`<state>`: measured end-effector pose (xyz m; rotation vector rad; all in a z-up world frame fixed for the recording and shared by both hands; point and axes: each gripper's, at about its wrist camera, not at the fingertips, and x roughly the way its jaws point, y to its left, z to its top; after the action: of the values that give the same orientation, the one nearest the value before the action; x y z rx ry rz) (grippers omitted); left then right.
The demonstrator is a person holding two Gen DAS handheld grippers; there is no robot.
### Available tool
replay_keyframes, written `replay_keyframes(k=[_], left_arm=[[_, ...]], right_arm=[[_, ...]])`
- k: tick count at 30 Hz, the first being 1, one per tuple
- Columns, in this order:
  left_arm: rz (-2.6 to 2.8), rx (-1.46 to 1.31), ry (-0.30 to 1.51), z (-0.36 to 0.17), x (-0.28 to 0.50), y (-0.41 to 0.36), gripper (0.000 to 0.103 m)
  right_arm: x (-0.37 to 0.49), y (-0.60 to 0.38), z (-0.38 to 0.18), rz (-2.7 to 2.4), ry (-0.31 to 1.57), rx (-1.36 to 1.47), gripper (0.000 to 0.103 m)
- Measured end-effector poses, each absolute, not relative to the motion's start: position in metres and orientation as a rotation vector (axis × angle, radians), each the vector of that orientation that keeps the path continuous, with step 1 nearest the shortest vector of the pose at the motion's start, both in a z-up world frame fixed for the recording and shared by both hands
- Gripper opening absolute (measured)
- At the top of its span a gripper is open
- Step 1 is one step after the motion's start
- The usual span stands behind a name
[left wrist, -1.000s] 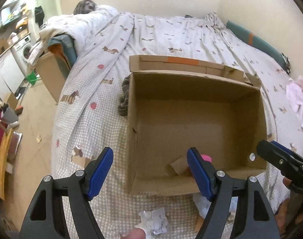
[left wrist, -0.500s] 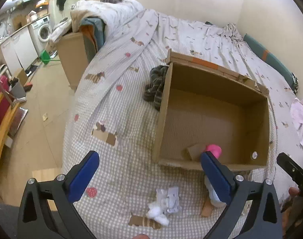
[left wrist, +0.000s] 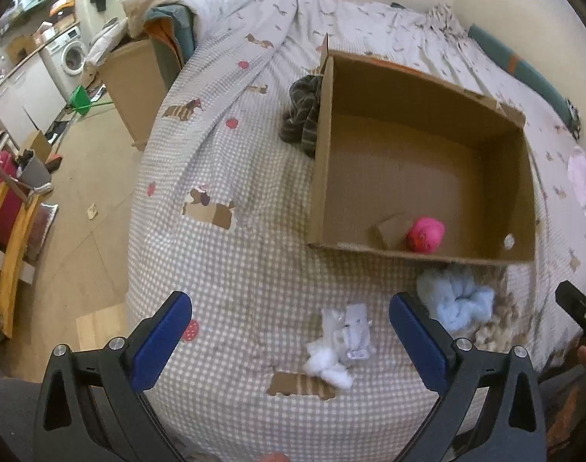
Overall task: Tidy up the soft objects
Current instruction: 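Withdraw both grippers and move the left gripper to the plastic bag, then grasp the clear plastic bag with the left gripper while the right grasps a beige scrunchie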
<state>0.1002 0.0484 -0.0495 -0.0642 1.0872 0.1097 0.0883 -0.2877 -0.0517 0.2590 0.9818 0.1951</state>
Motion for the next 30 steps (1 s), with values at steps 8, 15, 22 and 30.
replay_keyframes(k=[8, 15, 22, 30], left_arm=[[0.148, -0.143, 1.109, -0.061, 0.104, 0.07, 0.102], [0.038, -0.148, 1.199, -0.083, 0.112, 0.052, 0.08], [-0.034, -0.218, 1.319, -0.119, 0.126, 0.033, 0.062], [-0.12, -0.211, 1.389, -0.138, 0.133, 0.007, 0.043]], right_arm=[[0.083, -0.308, -0.065, 0.129, 1.039, 0.323, 0.103], [0.091, -0.311, -0.075, 0.097, 1.074, 0.342, 0.103], [0.094, -0.311, -0.075, 0.096, 1.082, 0.351, 0.103], [0.09, -0.32, -0.075, 0.076, 1.084, 0.36, 0.103]])
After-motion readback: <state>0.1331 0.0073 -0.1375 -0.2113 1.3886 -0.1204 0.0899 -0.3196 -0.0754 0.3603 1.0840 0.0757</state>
